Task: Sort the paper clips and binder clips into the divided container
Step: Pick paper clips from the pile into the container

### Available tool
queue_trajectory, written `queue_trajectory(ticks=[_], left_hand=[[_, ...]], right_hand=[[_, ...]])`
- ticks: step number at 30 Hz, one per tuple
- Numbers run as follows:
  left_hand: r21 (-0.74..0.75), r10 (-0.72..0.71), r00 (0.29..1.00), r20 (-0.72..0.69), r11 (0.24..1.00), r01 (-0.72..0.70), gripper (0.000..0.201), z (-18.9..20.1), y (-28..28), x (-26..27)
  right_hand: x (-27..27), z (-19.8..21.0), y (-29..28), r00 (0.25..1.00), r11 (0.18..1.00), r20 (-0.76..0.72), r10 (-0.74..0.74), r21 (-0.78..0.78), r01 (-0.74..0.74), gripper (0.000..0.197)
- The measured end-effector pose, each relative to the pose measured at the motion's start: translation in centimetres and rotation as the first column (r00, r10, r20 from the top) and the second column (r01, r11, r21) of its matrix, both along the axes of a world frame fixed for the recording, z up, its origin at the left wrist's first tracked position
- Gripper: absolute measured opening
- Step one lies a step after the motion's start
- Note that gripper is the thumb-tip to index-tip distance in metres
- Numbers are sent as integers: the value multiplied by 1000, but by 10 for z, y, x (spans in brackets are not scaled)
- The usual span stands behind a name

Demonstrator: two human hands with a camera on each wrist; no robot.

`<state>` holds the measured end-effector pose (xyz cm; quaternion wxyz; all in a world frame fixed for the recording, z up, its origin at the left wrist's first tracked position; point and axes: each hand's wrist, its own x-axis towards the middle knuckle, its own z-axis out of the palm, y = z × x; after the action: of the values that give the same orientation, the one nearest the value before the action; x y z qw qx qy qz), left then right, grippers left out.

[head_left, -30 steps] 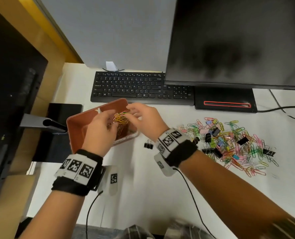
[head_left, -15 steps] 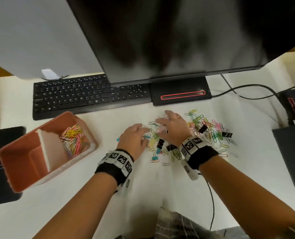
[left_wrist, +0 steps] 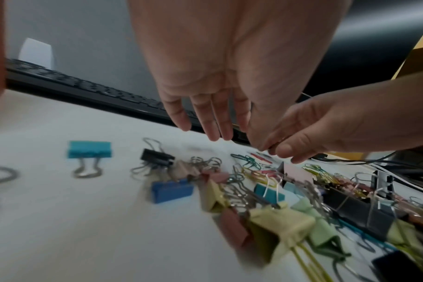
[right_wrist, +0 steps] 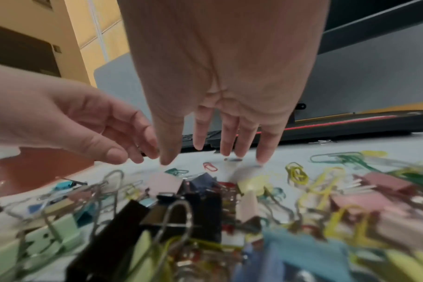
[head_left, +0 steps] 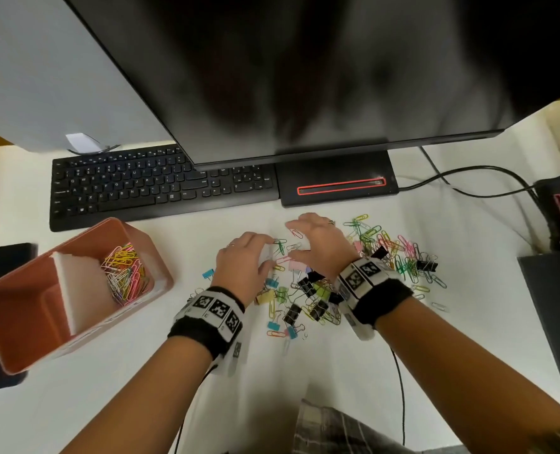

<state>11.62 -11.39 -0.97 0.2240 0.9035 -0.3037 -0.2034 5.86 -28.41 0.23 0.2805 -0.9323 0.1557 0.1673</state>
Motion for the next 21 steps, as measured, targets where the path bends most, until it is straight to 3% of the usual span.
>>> queue_trajectory(ticks=[4,7,10,15,17,21], left_hand=[[142,5,996,-91,990,8,43,-12,-19,4],[179,43,991,-130,984,-19,29,-21,-20,5],[57,46,991,-128,998,-39,17,-25,-12,3],[48,-15,994,-104,999,20,15,-21,-7,2],[-13,34,993,-116,999,-36,13,-14,-5,4],[-128,290,942,-170,941,-313,9,9,8,18]], right_hand=[[13,-6,10,993,996,-68,94,17,-93,61],[11,-13,12,994,993,-30,105,58,-103,40],[8,-16,10,989,988,-48,140,69,-136,20],[6,-16,8,993,992,-51,105,76,-101,15],[4,-14,7,994,993,-59,97,77,-92,14],[0,-11,5,987,991,-108,121,62,-115,19]])
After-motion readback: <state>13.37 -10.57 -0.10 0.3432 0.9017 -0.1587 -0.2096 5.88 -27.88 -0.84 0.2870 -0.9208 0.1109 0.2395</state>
